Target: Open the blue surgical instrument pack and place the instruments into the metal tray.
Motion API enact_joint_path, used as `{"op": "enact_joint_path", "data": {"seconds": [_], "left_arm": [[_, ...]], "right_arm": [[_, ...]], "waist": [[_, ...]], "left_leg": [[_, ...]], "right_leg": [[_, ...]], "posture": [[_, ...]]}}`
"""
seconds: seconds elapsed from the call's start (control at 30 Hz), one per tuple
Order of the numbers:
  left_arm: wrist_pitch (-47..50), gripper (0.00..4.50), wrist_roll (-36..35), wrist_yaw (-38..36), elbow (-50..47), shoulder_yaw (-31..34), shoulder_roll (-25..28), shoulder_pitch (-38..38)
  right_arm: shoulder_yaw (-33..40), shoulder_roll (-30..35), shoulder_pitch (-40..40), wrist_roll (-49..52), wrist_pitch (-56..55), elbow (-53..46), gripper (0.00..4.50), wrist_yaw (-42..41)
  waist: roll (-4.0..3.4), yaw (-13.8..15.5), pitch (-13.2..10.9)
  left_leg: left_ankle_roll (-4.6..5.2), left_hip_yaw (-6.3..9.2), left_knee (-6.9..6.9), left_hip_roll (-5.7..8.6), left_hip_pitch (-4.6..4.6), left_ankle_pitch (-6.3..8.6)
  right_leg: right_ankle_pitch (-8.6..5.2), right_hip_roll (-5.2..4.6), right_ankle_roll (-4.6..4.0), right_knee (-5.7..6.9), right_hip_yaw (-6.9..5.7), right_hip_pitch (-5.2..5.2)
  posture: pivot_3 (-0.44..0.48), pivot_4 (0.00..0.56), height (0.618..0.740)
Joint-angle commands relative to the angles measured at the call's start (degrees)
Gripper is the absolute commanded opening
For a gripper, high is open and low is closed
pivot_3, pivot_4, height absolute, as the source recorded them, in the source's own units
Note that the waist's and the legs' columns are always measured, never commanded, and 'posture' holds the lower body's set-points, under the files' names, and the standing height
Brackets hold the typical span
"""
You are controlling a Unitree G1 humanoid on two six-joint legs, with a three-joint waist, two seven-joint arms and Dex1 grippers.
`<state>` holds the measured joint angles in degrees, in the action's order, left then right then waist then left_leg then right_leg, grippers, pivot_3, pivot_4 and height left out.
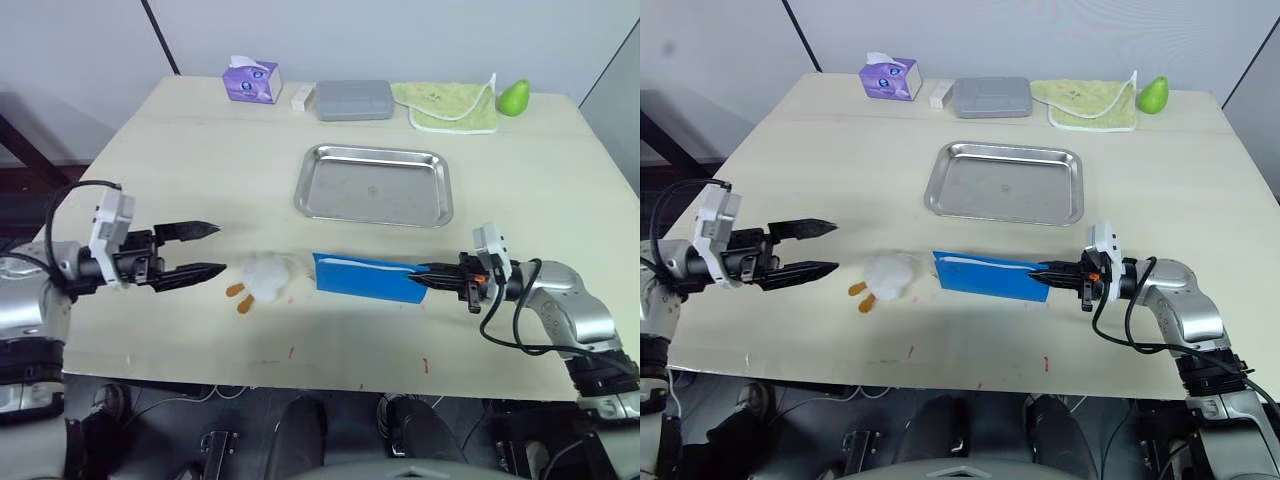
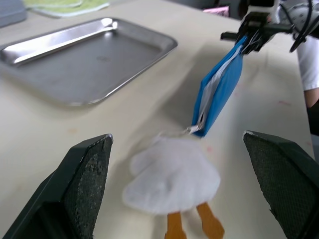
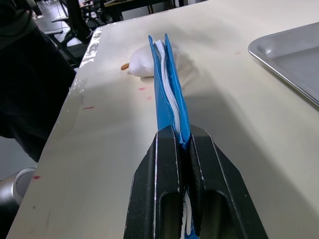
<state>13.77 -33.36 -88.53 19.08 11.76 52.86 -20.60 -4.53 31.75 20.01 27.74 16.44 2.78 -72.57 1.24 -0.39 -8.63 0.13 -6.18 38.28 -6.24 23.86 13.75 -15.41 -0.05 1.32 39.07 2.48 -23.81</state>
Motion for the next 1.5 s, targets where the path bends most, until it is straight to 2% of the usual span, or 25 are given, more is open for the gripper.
{"op": "enact_joint_path", "data": {"seconds": [0.03, 0.3, 0.47, 0.5, 0.53, 1.4, 1.43, 1.47, 1.5], "left_arm": [[-2.29, 4.45, 2.46, 1.05, -2.06, -2.58, -2.76, -1.60], [-7.68, 4.45, 8.51, 4.36, 2.40, -8.47, -11.77, -8.54], [-9.97, 4.45, 11.07, 4.91, 5.05, -10.57, -15.00, -11.86], [-9.67, 4.07, 10.95, 4.71, 4.90, -10.89, -15.61, -12.28], [-9.73, 4.07, 11.23, 4.62, 4.75, -11.37, -16.04, -12.55], [-12.43, 4.07, 14.95, 4.52, 2.51, -15.67, -19.69, -12.53], [-12.70, 3.64, 15.03, 4.51, 2.63, -15.67, -19.80, -12.46], [-12.89, 3.54, 15.04, 4.38, 2.67, -15.66, -19.87, -12.31], [-13.50, 3.21, 15.16, 4.06, 2.69, -15.76, -19.84, -12.06]], "right_arm": [[-0.62, 0.57, 0.20, -0.42, 0.91, -1.41, 0.00, -0.25], [-1.51, 0.77, 0.09, -0.80, 1.61, -3.09, 0.00, -0.36], [-1.49, 0.89, 0.00, -0.64, 2.21, -4.10, 0.00, 0.08], [-1.49, 0.90, -0.06, -0.63, 2.33, -4.29, 0.00, 0.19], [-1.50, 0.92, -0.08, -0.65, 2.42, -4.42, 0.00, 0.26], [-1.58, 1.24, 1.00, -1.07, 2.97, -4.24, 0.00, 0.59], [-1.55, 1.29, 1.01, -1.06, 2.98, -4.24, 0.00, 0.55], [-1.52, 1.35, 1.01, -1.06, 2.97, -4.22, 0.00, 0.48], [-1.49, 1.40, 1.01, -1.09, 2.97, -4.17, 0.00, 0.45]], "waist": [[0.00, -0.03, 0.00], [0.02, -0.18, 0.01], [0.02, -0.42, 0.01], [0.02, -0.42, 0.01], [0.02, -0.43, 0.01], [0.02, -0.34, 0.01], [0.02, -0.34, 0.01], [0.02, -0.35, 0.01], [0.02, -0.36, 0.01]], "left_leg": [[0.00, 0.00, 0.00, 0.00, 0.00, 0.00], [0.00, 0.02, 0.01, 0.00, 0.00, 0.00], [0.00, 0.04, 0.01, 0.00, 0.00, 0.00], [0.00, 0.04, 0.01, 0.00, 0.00, 0.00], [0.00, 0.06, 0.01, 0.00, 0.00, 0.00], [0.00, 0.08, 0.02, 0.00, 0.00, 0.00], [0.00, 0.08, 0.02, 0.00, 0.00, 0.00], [0.00, 0.08, 0.02, 0.00, 0.00, 0.00], [0.00, 0.08, 0.02, 0.00, 0.00, 0.00]], "right_leg": [[0.00, 0.00, 0.00, 0.00, 0.01, 0.01], [0.00, 0.06, 0.00, 0.02, 0.03, 0.01], [0.01, 0.11, 0.00, 0.02, 0.05, 0.00], [0.01, 0.11, 0.00, 0.03, 0.05, 0.00], [0.01, 0.12, 0.00, 0.03, 0.05, 0.00], [0.01, 0.12, 0.01, 0.03, 0.04, 0.02], [0.01, 0.12, 0.01, 0.03, 0.04, 0.02], [0.01, 0.12, 0.01, 0.03, 0.04, 0.02], [0.01, 0.12, 0.01, 0.03, 0.04, 0.02]], "posture": [[0.000, 0.150, 0.740], [0.000, 0.150, 0.740], [0.000, 0.150, 0.740], [0.000, 0.150, 0.740], [0.000, 0.150, 0.740], [0.000, 0.150, 0.740], [0.000, 0.150, 0.740], [0.000, 0.150, 0.740], [0.000, 0.150, 0.740]]}}
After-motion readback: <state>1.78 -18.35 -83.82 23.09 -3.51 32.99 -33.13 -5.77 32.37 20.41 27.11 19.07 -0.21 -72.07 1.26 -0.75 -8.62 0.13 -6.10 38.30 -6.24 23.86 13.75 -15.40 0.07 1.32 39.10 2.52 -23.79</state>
